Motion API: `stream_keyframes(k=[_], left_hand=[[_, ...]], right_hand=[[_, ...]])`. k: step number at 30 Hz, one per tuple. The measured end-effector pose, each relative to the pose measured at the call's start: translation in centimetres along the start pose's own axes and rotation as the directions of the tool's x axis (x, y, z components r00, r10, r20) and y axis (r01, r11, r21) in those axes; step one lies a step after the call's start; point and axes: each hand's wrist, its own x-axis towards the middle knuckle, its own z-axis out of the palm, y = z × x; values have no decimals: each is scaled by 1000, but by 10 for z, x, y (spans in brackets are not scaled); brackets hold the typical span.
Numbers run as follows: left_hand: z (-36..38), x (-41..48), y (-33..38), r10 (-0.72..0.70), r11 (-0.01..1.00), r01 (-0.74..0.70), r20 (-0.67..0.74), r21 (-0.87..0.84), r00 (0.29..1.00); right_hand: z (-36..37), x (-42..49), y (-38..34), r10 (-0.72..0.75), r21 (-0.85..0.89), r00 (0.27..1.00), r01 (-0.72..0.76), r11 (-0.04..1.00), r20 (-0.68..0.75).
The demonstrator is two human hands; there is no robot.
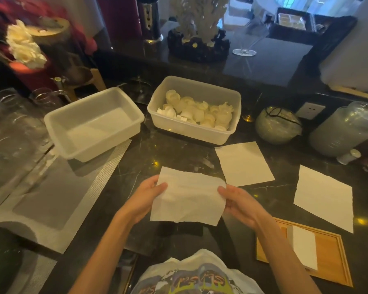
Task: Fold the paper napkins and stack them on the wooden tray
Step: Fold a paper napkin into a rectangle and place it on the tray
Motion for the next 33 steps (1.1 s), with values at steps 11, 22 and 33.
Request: stream_keyframes(k=[11, 22, 33], left_hand=[[15, 5, 16, 73, 997, -70, 92, -43, 993], [27, 6, 36, 314, 946, -315, 28, 75, 949], [24, 10, 50, 398, 897, -408, 90, 169, 913]], right_hand=[[-29, -22, -33, -81, -131, 997, 79, 988, -16], [-23, -34, -45, -471, -411, 860, 363, 836, -199], [-26, -40, -62, -610, -505, 778, 471, 724, -149]])
